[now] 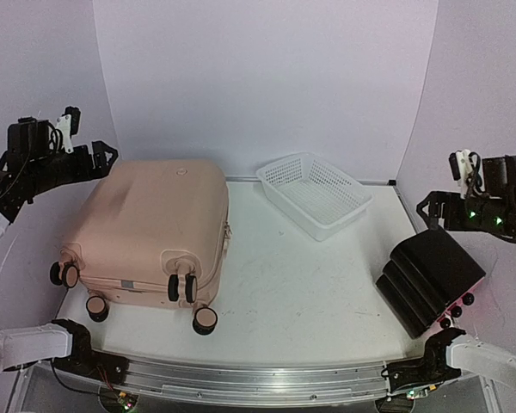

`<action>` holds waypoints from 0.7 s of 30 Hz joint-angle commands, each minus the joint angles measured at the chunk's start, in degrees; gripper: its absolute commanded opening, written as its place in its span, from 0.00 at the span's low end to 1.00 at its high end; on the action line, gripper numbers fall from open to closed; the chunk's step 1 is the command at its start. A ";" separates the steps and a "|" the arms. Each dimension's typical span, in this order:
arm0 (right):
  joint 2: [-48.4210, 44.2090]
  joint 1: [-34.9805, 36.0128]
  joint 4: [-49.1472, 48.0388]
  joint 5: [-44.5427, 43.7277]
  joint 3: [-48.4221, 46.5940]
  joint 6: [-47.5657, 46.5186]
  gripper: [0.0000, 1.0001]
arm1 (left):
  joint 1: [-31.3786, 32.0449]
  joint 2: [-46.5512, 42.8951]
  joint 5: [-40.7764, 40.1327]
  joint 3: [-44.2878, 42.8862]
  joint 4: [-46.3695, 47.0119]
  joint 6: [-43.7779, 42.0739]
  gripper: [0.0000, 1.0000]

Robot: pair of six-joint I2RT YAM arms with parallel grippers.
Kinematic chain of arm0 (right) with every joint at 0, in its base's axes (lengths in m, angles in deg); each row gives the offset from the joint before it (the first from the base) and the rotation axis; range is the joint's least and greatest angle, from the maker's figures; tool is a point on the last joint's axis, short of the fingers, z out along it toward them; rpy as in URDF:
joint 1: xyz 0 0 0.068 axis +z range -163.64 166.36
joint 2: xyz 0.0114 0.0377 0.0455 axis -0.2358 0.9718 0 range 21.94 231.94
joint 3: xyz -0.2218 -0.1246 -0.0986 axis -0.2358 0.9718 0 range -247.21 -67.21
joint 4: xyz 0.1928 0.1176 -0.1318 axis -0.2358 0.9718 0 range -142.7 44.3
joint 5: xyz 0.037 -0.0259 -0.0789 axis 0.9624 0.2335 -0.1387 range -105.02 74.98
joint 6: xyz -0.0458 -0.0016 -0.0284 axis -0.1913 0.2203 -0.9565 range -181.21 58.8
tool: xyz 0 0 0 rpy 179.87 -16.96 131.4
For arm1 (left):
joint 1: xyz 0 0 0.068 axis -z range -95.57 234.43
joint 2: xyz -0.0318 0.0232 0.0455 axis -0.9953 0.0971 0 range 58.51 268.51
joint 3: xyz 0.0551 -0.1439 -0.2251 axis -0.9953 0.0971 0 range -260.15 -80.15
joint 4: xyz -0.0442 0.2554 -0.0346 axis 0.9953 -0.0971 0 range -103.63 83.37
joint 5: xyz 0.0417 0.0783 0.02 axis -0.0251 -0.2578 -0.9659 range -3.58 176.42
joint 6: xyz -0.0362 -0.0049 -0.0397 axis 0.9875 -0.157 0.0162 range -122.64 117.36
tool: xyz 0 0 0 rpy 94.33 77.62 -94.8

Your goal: Open, take out, and arrange the luggage

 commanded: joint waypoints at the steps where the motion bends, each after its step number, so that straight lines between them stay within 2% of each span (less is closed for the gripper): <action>1: 4.63 1.44 0.46 -2.43 0.21 4.40 0.98 | -1.97 2.63 0.97 -1.95 -5.40 2.56 0.99; 6: 10.84 2.80 -2.66 1.74 1.17 8.32 0.98 | -5.02 7.40 0.79 -3.93 -11.41 5.25 0.99; 11: 20.74 4.74 -7.78 12.81 0.46 12.79 0.98 | -9.95 13.75 0.95 -6.76 -16.19 7.86 1.00; 21: 42.42 17.84 -24.81 26.88 -5.82 23.55 0.98 | -17.46 31.02 2.61 -18.64 -20.17 9.71 0.99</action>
